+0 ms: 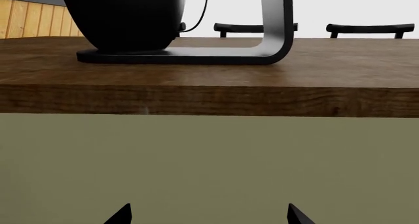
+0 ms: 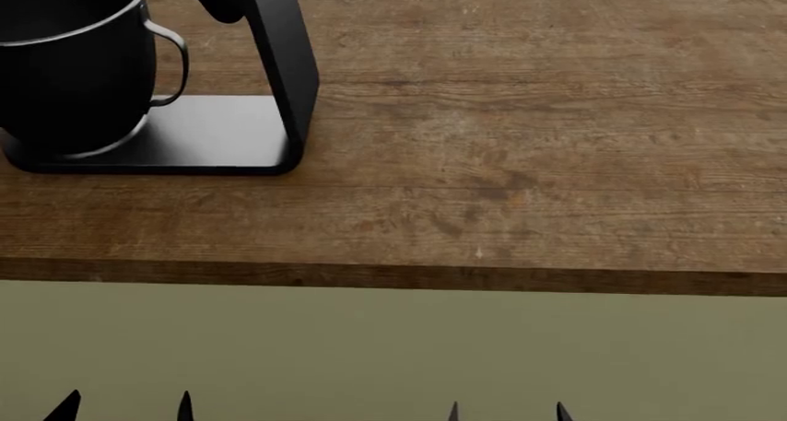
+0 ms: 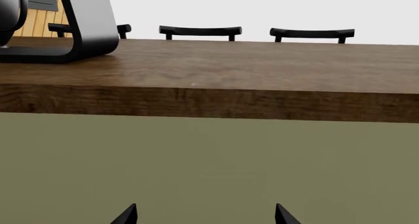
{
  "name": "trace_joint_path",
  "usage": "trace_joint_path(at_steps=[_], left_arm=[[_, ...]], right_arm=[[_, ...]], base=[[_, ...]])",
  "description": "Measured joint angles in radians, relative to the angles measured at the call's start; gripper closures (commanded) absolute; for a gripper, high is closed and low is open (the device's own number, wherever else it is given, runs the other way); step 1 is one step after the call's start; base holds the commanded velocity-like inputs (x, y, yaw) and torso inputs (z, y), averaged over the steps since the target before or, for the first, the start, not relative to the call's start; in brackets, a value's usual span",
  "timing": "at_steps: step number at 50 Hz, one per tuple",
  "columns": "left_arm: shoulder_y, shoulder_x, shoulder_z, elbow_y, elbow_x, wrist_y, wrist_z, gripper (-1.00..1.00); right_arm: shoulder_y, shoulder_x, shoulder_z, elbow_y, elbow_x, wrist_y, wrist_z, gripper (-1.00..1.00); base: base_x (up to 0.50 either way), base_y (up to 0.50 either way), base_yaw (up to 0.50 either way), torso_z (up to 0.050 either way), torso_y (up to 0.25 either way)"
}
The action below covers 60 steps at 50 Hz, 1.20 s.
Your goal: Close the stand mixer head.
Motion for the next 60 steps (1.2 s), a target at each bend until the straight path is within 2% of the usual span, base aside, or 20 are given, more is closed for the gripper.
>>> trace_joint_path(at_steps=[29, 40, 48, 55, 60], left_arm=[[-0.002, -0.04, 0.051, -0.006, -0.016, 0.02, -0.038, -1.0], [0.011, -0.049, 0.06, 0.053, -0.033, -0.004, -0.058, -1.0], [-0.017, -0.087, 0.05, 0.355, -0.078, -0.289, -0.098, -1.0], [-0.112, -0.119, 0.015, 0.634, -0.144, -0.6, -0.129, -1.0], [-0.199, -0.14, -0.043, 0.79, -0.231, -0.805, -0.159, -1.0]], right_arm=[[0.007, 0.034, -0.042, 0.008, 0.01, 0.008, 0.048, -1.0], [0.001, 0.046, -0.046, -0.077, 0.017, 0.065, 0.078, -1.0], [0.038, 0.069, -0.04, -0.364, 0.027, 0.296, 0.104, -1.0], [0.129, 0.089, -0.001, -0.647, 0.069, 0.572, 0.122, -1.0], [0.232, 0.173, 0.028, -0.806, 0.23, 0.737, 0.246, -1.0]], base=[[0.0, 0.0, 0.0, 0.05, 0.0], [0.0, 0.0, 0.0, 0.0, 0.0], [0.0, 0.0, 0.0, 0.0, 0.0], [0.0, 0.0, 0.0, 0.0, 0.0], [0.0, 0.0, 0.0, 0.0, 0.0]])
